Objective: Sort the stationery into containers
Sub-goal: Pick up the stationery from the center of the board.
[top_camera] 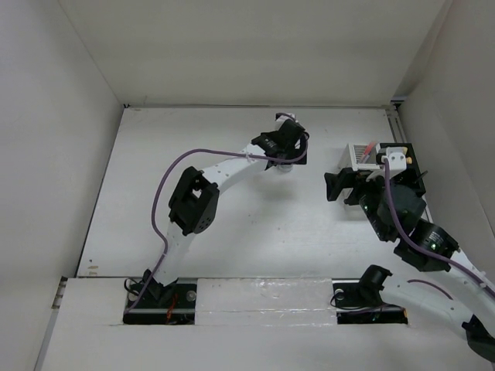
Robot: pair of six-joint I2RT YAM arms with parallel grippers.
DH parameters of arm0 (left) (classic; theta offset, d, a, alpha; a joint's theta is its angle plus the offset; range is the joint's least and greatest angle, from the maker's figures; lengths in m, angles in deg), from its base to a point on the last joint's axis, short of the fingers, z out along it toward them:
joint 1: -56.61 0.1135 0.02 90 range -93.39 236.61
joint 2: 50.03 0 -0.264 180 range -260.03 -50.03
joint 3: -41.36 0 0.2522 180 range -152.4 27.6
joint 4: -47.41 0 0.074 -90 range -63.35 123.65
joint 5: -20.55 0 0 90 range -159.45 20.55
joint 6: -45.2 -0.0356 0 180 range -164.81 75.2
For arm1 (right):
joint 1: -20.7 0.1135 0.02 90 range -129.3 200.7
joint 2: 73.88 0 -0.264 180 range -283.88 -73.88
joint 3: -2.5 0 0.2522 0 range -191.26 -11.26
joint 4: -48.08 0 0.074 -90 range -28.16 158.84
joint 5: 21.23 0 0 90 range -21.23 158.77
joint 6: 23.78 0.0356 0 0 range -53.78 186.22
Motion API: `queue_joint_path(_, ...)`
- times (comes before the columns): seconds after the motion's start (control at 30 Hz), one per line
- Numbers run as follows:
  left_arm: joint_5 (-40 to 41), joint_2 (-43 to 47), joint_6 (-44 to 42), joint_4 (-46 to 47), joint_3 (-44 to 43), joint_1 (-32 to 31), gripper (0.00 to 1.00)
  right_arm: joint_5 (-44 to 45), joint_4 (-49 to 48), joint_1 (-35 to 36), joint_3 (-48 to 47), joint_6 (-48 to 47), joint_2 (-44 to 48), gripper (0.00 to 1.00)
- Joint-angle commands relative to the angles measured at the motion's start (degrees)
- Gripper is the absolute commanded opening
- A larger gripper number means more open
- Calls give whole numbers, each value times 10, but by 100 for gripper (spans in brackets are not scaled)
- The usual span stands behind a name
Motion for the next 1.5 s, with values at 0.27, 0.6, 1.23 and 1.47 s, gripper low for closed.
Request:
queue_joint_path(0.27,-1,45,-18,38,57,-1,100,6,-21,8,4,-3,-16,100)
queue_joint_path(0.6,109,209,17,-13,160,-1,100,-115,-90,-81,9,3,-105,100)
queue_joint_path(1.23,247,578,121,-221,334,42,100,-331,-89,-242,-319,-77,-656,100)
queue_joint_path(1.47,257,682,98,-204,423,42,100,-319,-69,-242,-371,-77,-752,100)
